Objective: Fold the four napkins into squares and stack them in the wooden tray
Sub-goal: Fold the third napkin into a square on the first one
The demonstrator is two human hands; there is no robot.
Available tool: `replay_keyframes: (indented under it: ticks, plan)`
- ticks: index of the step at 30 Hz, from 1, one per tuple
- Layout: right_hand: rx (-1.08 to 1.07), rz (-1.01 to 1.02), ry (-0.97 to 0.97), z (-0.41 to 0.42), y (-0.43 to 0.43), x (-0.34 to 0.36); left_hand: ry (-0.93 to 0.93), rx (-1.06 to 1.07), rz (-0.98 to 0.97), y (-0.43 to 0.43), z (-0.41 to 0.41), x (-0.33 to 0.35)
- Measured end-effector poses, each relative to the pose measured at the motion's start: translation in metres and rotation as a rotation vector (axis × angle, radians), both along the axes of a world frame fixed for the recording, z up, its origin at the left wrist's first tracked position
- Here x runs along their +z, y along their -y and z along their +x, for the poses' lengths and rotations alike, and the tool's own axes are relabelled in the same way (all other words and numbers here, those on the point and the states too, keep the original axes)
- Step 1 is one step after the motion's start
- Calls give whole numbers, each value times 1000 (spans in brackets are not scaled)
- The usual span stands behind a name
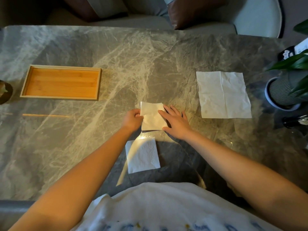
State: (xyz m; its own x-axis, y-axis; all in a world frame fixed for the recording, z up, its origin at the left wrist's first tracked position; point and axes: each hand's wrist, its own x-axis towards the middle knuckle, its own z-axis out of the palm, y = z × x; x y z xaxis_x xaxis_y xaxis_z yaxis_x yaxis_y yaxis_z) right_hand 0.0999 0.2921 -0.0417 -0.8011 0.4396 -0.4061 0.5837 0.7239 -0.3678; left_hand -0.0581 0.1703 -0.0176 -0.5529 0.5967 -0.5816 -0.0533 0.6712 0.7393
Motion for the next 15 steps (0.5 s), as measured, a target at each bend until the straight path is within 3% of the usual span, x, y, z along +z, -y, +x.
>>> replay_keyframes:
  ticks: [4,9,15]
  plan:
    - [-245,-187,-234,0,4,5,6,-14,57,8,-3,8]
    - [-676,-613,-450,1,12,19,77,-35,127,23,-3,21]
    - [-738,-650,-497,18,36,22,176,-66,154,50,11,34]
